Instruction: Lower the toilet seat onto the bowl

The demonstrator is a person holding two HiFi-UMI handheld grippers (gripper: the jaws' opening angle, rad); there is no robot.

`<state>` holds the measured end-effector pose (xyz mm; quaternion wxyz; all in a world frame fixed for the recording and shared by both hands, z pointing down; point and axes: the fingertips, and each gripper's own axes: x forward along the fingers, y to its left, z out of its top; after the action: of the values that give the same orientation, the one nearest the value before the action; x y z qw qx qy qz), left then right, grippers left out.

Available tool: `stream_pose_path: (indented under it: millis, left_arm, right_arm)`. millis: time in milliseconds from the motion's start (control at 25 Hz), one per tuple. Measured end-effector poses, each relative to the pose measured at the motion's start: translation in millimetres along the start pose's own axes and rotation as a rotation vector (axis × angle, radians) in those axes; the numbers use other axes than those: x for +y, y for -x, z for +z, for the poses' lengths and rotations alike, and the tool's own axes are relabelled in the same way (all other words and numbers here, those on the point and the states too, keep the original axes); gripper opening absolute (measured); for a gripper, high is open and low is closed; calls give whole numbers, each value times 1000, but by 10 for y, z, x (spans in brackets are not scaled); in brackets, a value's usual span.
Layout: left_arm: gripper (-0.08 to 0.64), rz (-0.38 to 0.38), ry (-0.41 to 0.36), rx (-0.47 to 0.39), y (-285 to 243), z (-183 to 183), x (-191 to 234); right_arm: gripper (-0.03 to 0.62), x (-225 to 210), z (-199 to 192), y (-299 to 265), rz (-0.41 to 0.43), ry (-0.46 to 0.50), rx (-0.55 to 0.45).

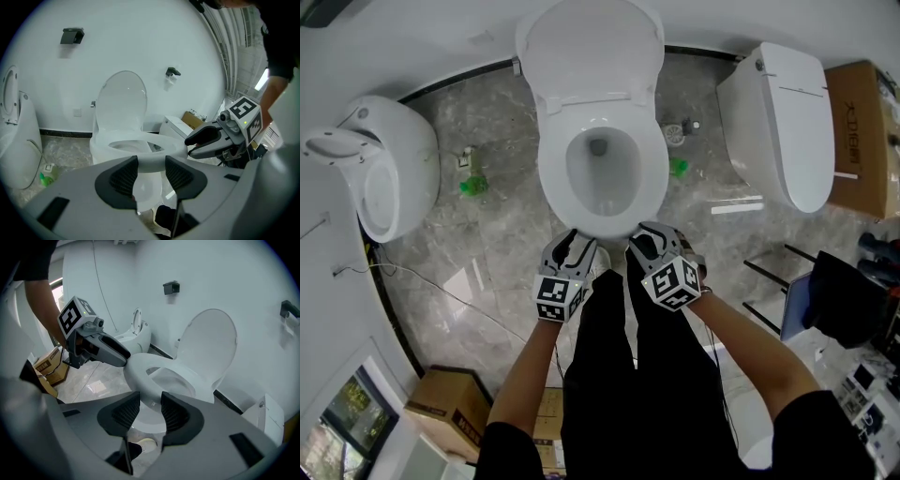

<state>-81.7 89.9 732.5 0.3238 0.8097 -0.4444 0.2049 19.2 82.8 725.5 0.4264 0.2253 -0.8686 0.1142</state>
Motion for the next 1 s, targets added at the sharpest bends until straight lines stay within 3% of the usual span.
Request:
stream_pose_path:
  millis: [440, 1000]
  left_arm:
    - [187, -14, 48, 28, -89, -348, 12]
    - [176, -3, -32, 78, -289, -901, 66]
  right_arm:
    - [155, 144, -288, -173, 13, -52, 38]
    - [136, 325, -729, -511, 41, -81, 101]
